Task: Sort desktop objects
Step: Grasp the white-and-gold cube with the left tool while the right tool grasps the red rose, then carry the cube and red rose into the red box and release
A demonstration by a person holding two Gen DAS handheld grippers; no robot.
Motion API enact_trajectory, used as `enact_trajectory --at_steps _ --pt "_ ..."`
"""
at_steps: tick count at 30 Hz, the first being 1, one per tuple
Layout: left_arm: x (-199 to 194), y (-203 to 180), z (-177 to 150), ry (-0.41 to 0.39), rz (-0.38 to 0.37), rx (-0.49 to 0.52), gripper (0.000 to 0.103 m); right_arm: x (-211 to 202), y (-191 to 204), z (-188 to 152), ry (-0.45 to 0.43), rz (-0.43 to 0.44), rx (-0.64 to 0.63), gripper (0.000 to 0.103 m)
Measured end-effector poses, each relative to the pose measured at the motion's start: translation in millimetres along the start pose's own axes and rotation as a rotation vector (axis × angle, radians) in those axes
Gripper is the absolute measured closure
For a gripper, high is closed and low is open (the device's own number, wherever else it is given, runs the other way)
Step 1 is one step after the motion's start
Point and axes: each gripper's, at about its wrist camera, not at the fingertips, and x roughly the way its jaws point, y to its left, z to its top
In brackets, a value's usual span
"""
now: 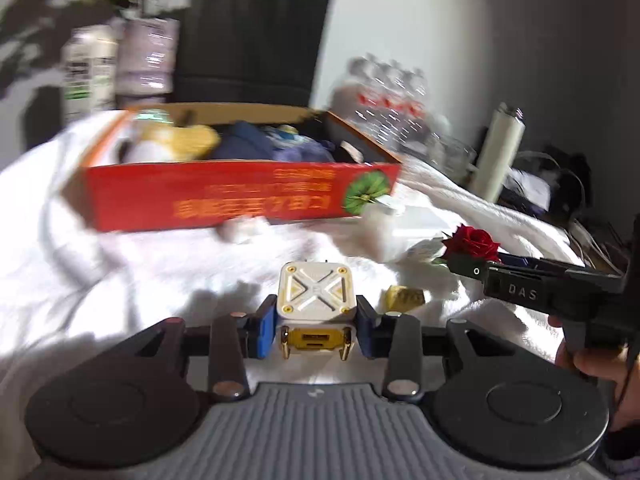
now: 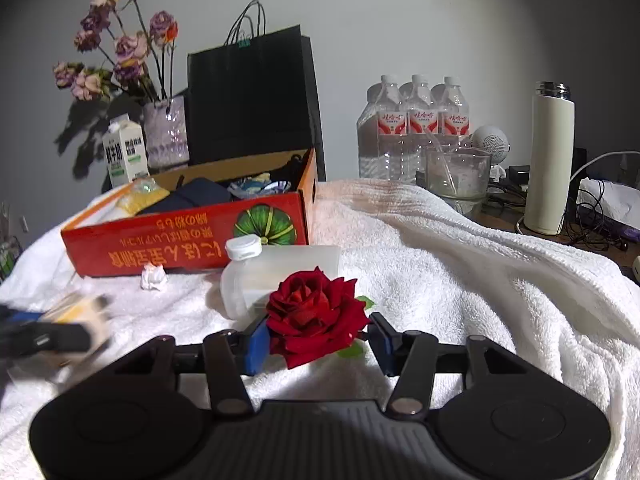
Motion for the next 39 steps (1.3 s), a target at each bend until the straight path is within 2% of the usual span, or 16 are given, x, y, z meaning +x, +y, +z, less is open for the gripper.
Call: enact_trajectory --at_steps 3,6,9,12,15,18,21,24,26,29,32,34,37,39 --pt "-30.1 2.5 -6.3 -0.043 0.054 -0.041 0.064 -5.2 1.0 -0.3 -0.006 0.014 -0.004 0.052" --pt "-56.1 1.6 -6.9 -0.082 0.096 -0.040 0.064 -24.4 0.7 -0.4 -0.013 0.028 0.035 0.052" --pt "-72.6 8.2 4.0 -0.087 0.094 -0.038 0.064 -50.7 1.5 0.3 -0.030 0.085 0.081 0.052" --pt "-72.0 20.3 28.6 -0.044 0.059 -0.063 0.064 -70.3 3.9 11.1 -0.039 0.124 0.090 0.053" --pt "-63.2 39.3 54.2 -0.019 0.009 -0.131 0.064 -85.8 4.4 31.6 -0.076 0.140 0.081 0.053" --pt "-53.1 51.6 78.3 -0.027 0.016 -0.138 0.064 -90.0 3.6 57.0 -0.109 0.180 0.066 0.053" --pt "-36.2 65.8 113.2 -0.043 0.028 -0.133 0.064 -77.6 8.7 87.2 -0.114 0.202 0.021 0.053" --pt "1.3 82.3 153.9 -0.046 0.053 -0.135 0.064 -45.0 19.1 124.1 -0.107 0.245 -0.014 0.053" --pt "35.5 92.4 179.0 -0.017 0.079 -0.117 0.064 -9.8 28.6 151.7 -0.077 0.281 -0.017 0.053" --pt "87.8 110.4 209.7 0.046 0.122 -0.108 0.064 58.6 43.4 192.7 0.015 0.334 0.025 0.053" --pt "129.6 125.3 227.7 0.073 0.165 -0.118 0.064 128.6 63.9 221.7 0.109 0.310 0.015 0.053" --pt "152.7 133.9 235.7 0.083 0.174 -0.154 0.064 172.4 77.3 231.7 0.173 0.288 0.004 0.053" --pt "186.5 141.3 241.0 0.152 0.127 -0.140 0.063 230.7 93.0 230.4 0.260 0.248 0.029 0.053" --pt "194.8 144.3 240.6 0.135 0.151 -0.138 0.060 262.5 99.7 219.9 0.306 0.217 0.070 0.052"
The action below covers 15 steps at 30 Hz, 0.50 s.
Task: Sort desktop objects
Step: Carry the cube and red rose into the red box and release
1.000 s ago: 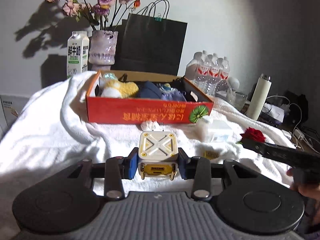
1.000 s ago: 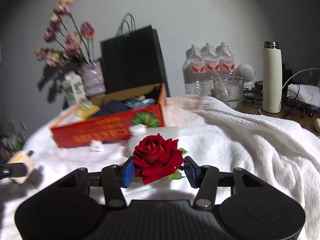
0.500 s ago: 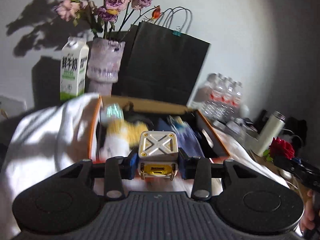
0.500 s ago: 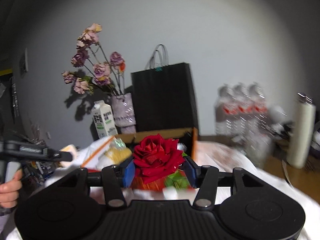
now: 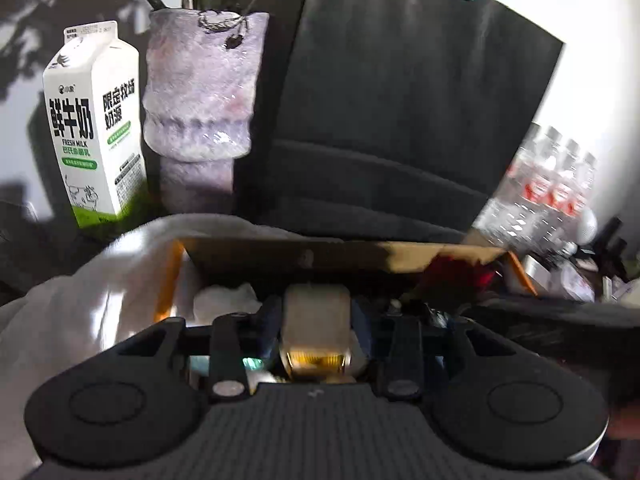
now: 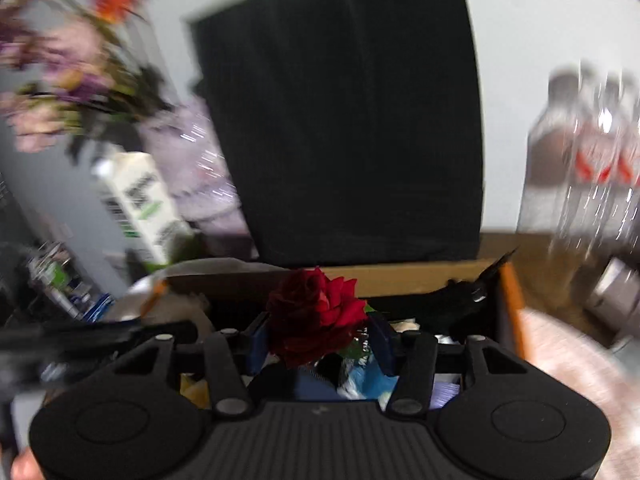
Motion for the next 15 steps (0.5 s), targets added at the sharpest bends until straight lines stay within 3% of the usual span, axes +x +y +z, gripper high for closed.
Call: enact_trajectory --at_steps 5,9,15 --pt "-13.5 7.9 -1.6 -0.042 -0.018 -0.008 0.042 35.4 -0.2 -7.7 0.062 -0.037 0.050 0.047" --pt "-35.8 5.8 -4.2 -0.070 0.040 0.037 0.033 7.2 0.0 -9.2 0.007 -0.057 0.013 0.037" --pt "-75.4 -2.4 -18.6 -0.040 0.101 0.050 0.024 -55.4 -3.3 -12.4 -0.037 -0.081 -0.004 0.034"
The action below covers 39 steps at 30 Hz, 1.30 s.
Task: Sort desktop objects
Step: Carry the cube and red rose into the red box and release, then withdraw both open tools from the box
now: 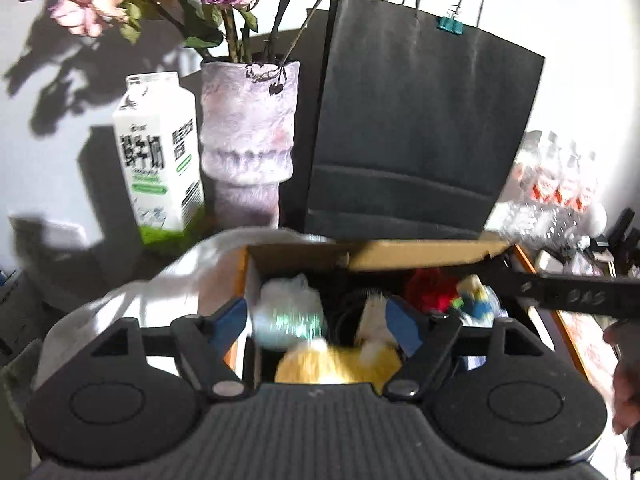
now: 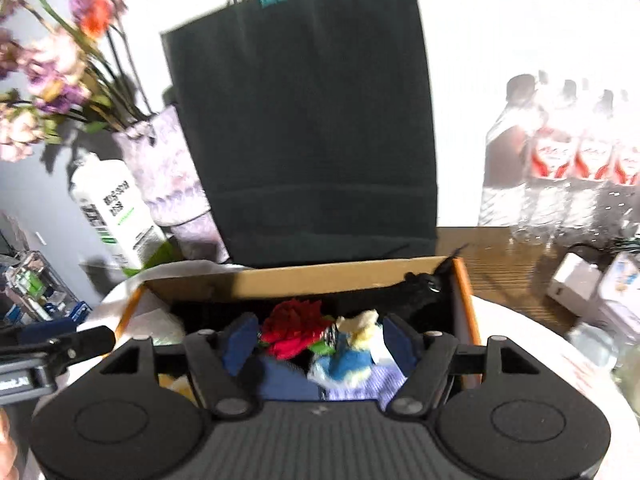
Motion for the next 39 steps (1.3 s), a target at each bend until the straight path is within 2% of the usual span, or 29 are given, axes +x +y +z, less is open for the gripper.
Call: enact_trajectory --at_steps 4,6,12,16,19,21,24,27,30,35,39 --pt "-34.9 -6.2 -24.1 0.000 -0.021 0.028 0.019 -41.7 -0.9 -13.8 -0.019 0.009 -0.036 0.032" --pt "-52.6 -9.7 -38.3 -0.006 -0.033 0.045 0.015 -61.1 0.3 -27.2 -0.026 0.023 -0.062 0.025" --pt "-103.7 -22.7 -79.7 -0.006 -0.055 0.126 0.011 -110.7 5.2 -76.4 -0.031 0.037 -0.153 0.024" --pt "-147.7 -21.4 -114.3 -0.041 -0.135 0.115 0.001 -145.6 5.9 -113.1 -0.054 0.060 -0.185 0.023" --pt "-179.8 -19.8 -153.9 -0.064 -0.214 0.082 0.000 -174.2 5.0 -146.2 -0.087 0.092 -0.197 0.020" --pt "-196.6 -17.1 -183.0 -0.082 -0.237 0.068 0.000 -192.2 4.4 -169.7 -0.104 0.108 -0.207 0.019" --pt "-214.2 -12.1 -231.0 -0.140 -0.209 0.026 0.000 -216.4 6.0 -211.5 -0.143 0.118 -0.235 0.016" --pt "-213.3 -9.3 -274.9 -0.134 -0.132 0.002 0.000 -229.6 7.4 -261.3 -0.210 0.107 -0.278 0.015" --pt "-213.9 -5.9 -305.0 -0.124 -0.085 -0.023 0.000 -232.4 9.9 -306.2 -0.196 0.037 -0.267 0.015" --pt "-215.5 3.3 -314.0 -0.115 -0.088 -0.063 0.000 -243.1 10.5 -352.0 -0.202 -0.039 -0.209 0.015" --pt "-211.5 -6.6 -304.9 -0.133 -0.081 -0.043 0.000 -245.2 3.5 -351.3 -0.210 -0.075 -0.207 0.015"
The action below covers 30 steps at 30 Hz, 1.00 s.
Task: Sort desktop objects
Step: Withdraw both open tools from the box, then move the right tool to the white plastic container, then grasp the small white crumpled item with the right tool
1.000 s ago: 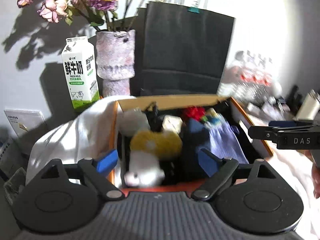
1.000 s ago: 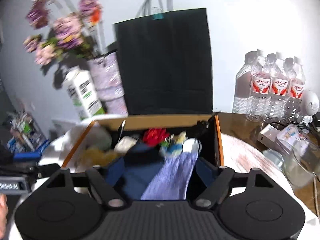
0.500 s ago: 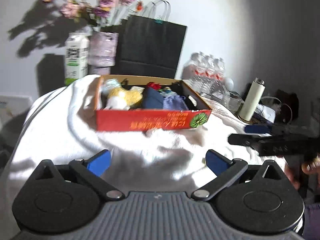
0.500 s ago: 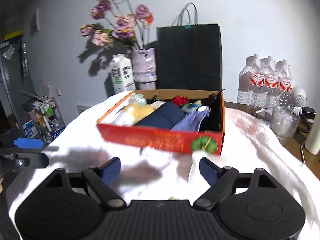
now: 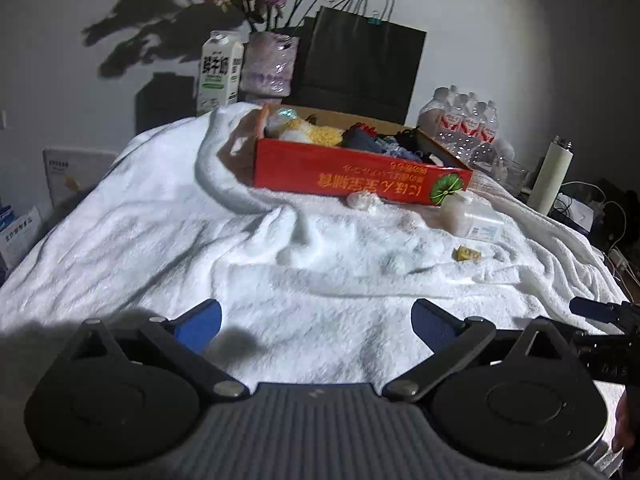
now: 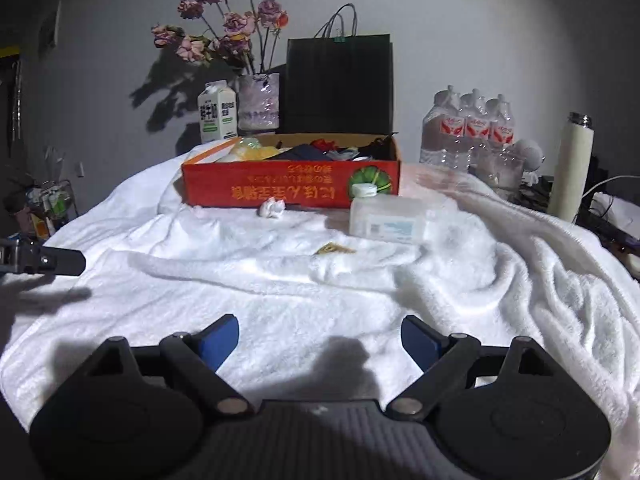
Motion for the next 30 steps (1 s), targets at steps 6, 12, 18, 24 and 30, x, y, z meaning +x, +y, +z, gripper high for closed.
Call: enact_trajectory --at_steps 6,12,18,24,30 --pt "38.1 -22.8 33.3 0.010 -0.025 0.069 0.000 26.8 -13.3 20.2 -0.002 0.007 0.024 0.018" --pt "113.2 -48.1 87.1 0.020 -0.066 0.203 0.011 81.7 -21.9 76.5 -0.077 -0.018 -0.044 0.024" --pt "185.1 -53.2 97.5 0.028 -0.077 0.192 0.016 151.0 -28.4 98.8 -0.028 -0.022 -0.061 0.044" --pt "225.3 -60.3 100.2 0.083 -0.077 0.163 0.019 175.2 -34.0 102.9 -0.038 -0.019 -0.028 0.058" --pt "246.3 -60.2 95.1 0.119 -0.053 0.166 0.045 181.2 -36.4 101.2 -0.051 -0.030 -0.004 0.077"
